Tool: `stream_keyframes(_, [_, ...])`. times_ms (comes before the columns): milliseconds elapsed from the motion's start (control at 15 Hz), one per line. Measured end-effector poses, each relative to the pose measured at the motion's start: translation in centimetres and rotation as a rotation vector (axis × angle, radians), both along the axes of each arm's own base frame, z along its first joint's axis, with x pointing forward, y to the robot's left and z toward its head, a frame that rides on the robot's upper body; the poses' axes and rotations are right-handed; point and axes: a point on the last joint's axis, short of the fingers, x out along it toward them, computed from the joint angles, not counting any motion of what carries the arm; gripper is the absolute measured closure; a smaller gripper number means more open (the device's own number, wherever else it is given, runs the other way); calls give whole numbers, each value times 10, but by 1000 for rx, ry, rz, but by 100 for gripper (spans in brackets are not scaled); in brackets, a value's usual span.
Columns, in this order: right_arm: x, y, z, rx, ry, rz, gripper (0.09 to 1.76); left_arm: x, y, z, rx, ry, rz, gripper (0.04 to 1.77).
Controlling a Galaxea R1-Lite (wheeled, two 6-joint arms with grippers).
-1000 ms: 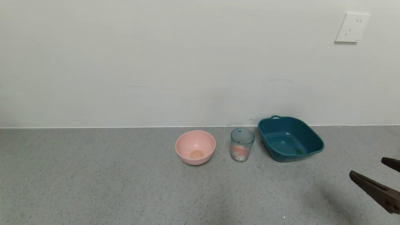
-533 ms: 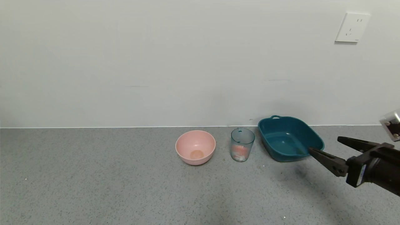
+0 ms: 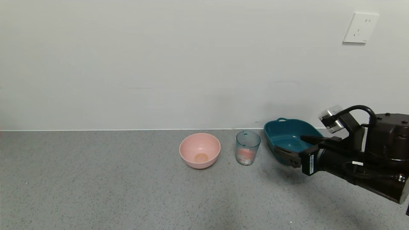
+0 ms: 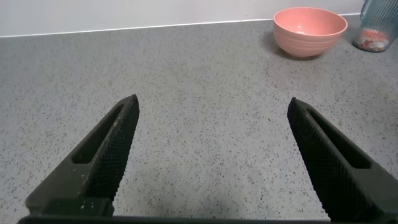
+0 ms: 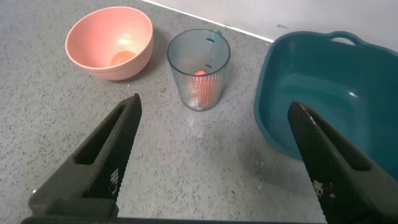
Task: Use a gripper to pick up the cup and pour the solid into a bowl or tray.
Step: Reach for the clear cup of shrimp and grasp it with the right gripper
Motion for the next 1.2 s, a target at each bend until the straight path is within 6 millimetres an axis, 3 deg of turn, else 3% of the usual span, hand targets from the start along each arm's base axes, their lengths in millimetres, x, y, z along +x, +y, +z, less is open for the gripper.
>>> stream_keyframes(533, [43, 22, -43, -4, 27, 12, 14, 0, 0, 0, 0, 1, 0, 9])
stream_keyframes(1200, [74, 44, -76, -14, 96, 27, 14, 0, 0, 0, 0, 0, 0, 9])
